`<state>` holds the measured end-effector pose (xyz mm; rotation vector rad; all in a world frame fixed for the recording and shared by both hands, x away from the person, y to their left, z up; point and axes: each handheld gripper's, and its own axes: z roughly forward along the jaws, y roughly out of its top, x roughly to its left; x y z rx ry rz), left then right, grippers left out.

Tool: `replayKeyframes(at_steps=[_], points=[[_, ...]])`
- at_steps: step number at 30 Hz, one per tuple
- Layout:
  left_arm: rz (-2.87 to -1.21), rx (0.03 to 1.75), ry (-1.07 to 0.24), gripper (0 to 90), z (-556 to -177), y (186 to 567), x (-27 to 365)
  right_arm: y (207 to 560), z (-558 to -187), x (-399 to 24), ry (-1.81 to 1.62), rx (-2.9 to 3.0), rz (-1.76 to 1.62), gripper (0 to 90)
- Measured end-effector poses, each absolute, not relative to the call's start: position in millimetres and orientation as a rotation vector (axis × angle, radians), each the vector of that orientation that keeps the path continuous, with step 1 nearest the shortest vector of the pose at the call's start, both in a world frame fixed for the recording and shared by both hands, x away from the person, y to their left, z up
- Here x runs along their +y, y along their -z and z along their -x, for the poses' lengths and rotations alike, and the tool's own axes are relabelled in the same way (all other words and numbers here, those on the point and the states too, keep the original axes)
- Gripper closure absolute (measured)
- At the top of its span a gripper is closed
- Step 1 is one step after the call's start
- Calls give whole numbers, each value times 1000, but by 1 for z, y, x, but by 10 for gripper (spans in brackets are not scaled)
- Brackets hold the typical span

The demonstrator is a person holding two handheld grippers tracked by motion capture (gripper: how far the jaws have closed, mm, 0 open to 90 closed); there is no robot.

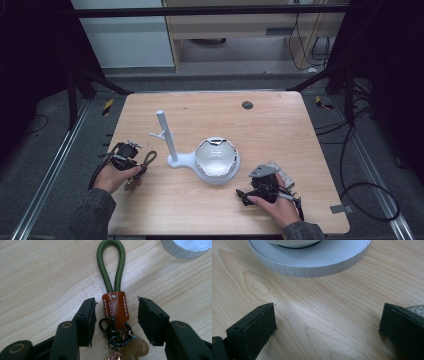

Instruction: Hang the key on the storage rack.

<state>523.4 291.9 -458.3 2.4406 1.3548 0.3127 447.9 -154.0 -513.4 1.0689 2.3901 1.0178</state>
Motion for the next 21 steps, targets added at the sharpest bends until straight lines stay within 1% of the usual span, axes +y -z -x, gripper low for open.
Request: replayKeyframes(at_steps=[8,14,16,21], points=[[-2462,1363,-299,519,-528,463,287,513,-447,-154,-1015,2391,-1073,5],[-2464,1374,-295,570,-530,463,289,513,-447,-154,-1013,2393,-1071,5],[-2472,1374,-283,600,-530,464,289,513,-447,-154,-1013,2393,-1069,5],[-2479,1372,-299,645,-530,464,288,513,-447,-154,-1013,2394,-1069,5]])
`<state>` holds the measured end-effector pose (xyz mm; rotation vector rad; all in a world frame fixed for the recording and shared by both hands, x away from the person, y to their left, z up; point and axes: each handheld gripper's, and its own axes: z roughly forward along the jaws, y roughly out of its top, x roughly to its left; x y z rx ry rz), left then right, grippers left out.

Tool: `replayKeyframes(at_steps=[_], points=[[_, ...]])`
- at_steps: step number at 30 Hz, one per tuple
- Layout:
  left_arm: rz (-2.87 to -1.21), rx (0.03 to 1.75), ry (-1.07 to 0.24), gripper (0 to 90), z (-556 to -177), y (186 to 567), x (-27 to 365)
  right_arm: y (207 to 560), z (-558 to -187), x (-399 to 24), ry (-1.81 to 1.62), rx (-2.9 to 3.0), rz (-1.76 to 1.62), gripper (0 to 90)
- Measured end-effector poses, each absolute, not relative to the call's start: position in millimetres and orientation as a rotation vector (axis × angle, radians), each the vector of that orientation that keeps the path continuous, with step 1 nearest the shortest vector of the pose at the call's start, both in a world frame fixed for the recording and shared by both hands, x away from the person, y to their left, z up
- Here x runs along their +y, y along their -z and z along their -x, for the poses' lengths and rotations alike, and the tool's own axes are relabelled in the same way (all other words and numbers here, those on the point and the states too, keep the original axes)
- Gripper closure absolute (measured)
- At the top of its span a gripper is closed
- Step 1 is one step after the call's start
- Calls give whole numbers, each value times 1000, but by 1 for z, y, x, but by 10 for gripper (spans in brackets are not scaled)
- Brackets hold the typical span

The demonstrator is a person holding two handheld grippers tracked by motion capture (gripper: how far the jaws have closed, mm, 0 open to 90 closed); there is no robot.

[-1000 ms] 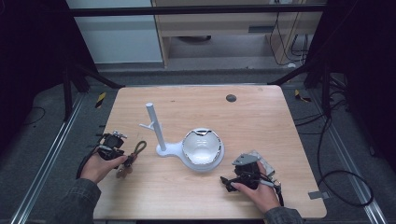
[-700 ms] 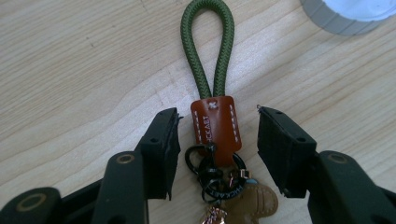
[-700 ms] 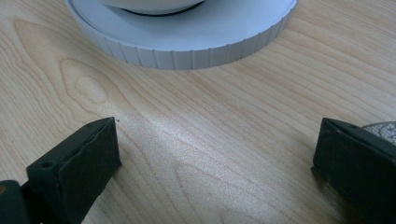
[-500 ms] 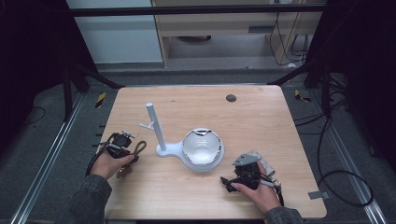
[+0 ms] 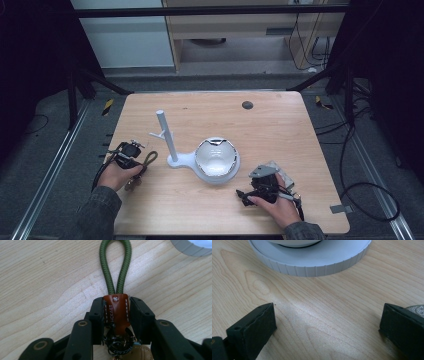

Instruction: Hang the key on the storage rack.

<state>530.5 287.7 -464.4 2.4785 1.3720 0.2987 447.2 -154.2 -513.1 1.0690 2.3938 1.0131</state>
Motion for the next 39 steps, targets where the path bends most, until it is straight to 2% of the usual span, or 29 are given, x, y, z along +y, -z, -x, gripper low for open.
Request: replayKeyframes(at_steps=[7,16,39], points=[[-2481,1359,-302,662,-529,464,287,513,-447,-154,-1013,2394,-1068,5],[-2423,1331,-368,662,-519,450,294,513,-447,-154,-1016,2395,-1069,5],[-2106,1151,-572,662,-444,405,324,513,-446,-154,-1017,2394,-1071,5]])
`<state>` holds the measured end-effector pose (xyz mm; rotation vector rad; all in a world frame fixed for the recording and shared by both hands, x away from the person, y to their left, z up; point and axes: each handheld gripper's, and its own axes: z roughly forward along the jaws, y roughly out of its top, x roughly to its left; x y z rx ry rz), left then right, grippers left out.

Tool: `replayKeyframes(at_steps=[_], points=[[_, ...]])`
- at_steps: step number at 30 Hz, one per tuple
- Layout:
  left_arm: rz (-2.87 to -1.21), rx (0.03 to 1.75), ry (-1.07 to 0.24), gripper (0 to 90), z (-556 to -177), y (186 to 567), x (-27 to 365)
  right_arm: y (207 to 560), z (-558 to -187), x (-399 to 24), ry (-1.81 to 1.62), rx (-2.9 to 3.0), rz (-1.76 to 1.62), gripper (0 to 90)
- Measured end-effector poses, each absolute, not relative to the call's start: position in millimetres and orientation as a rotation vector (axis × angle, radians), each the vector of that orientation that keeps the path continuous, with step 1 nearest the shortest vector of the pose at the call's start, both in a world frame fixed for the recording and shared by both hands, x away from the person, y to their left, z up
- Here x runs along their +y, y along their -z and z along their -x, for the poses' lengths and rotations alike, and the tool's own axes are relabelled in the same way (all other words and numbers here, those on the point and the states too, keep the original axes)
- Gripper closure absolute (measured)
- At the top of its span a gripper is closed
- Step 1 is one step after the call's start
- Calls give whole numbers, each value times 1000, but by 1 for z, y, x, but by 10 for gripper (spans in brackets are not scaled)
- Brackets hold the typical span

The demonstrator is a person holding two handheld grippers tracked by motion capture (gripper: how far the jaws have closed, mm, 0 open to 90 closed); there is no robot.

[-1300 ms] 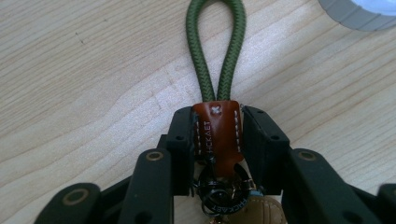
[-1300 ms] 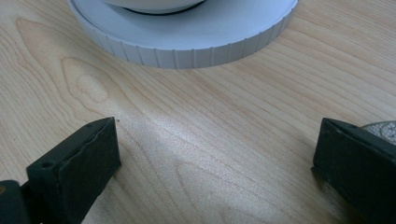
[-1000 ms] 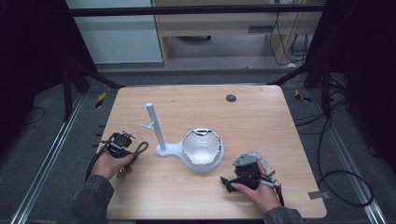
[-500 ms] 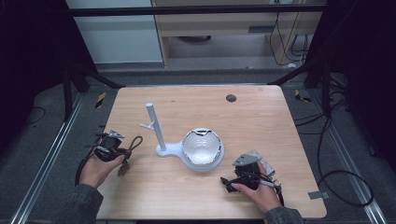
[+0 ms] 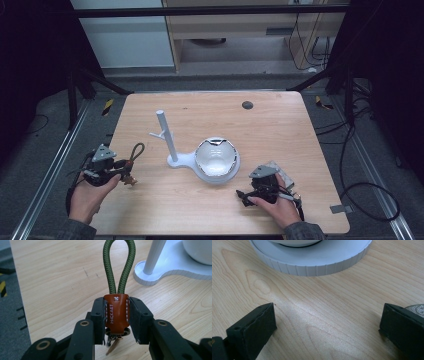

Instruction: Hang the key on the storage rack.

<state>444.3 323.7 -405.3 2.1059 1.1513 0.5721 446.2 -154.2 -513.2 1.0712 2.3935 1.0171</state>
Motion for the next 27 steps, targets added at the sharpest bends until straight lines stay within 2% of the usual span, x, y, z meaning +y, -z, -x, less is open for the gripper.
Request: replayKeyframes(at_steps=[27], points=[[-1898,986,-649,661,-400,384,302,513,-445,-154,-1019,2394,-1072,5]])
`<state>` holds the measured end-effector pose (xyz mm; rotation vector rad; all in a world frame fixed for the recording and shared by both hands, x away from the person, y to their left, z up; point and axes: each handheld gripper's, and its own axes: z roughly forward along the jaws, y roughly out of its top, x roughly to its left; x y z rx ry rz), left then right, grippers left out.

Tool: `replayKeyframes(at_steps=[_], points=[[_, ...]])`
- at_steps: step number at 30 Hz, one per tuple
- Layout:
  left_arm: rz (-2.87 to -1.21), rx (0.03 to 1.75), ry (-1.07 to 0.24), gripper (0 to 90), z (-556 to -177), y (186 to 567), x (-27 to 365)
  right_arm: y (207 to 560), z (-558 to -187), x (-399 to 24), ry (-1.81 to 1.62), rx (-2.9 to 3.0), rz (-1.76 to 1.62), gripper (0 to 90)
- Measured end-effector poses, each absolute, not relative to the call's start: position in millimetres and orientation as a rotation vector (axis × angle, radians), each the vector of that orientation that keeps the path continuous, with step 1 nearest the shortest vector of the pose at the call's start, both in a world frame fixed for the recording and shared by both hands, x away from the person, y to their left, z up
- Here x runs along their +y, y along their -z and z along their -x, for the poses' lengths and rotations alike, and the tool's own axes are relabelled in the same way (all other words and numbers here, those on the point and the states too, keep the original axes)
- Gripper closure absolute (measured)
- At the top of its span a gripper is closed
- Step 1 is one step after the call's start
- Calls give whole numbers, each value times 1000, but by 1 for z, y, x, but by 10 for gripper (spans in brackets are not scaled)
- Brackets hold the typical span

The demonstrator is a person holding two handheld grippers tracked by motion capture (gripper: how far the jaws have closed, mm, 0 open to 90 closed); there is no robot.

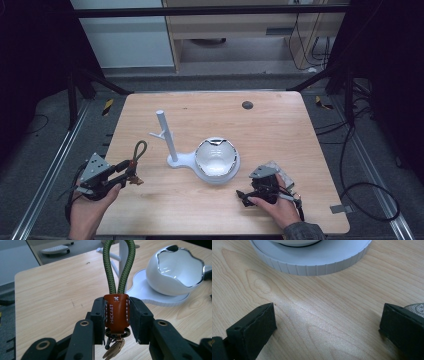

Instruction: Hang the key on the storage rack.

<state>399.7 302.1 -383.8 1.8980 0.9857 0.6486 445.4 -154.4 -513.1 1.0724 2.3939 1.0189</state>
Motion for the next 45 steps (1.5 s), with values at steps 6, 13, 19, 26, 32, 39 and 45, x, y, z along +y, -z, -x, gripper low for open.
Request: replayKeyframes(at_steps=[6,13,19,26,32,39,45], points=[[-1881,967,-645,660,-397,381,297,513,-446,-154,-1018,2394,-1071,5],[-1864,947,-636,660,-398,378,288,513,-445,-154,-1019,2394,-1071,5],[-1857,919,-642,658,-396,374,279,513,-445,-155,-1018,2394,-1071,5],[-1847,907,-644,658,-400,369,274,513,-445,-155,-1019,2396,-1063,5],[-1851,902,-649,658,-405,366,269,513,-445,-155,-1019,2396,-1064,5],[-1861,899,-657,657,-410,365,262,513,-445,-155,-1019,2396,-1063,5],[-1873,908,-657,657,-416,368,259,513,-445,-155,-1016,2396,-1064,5]])
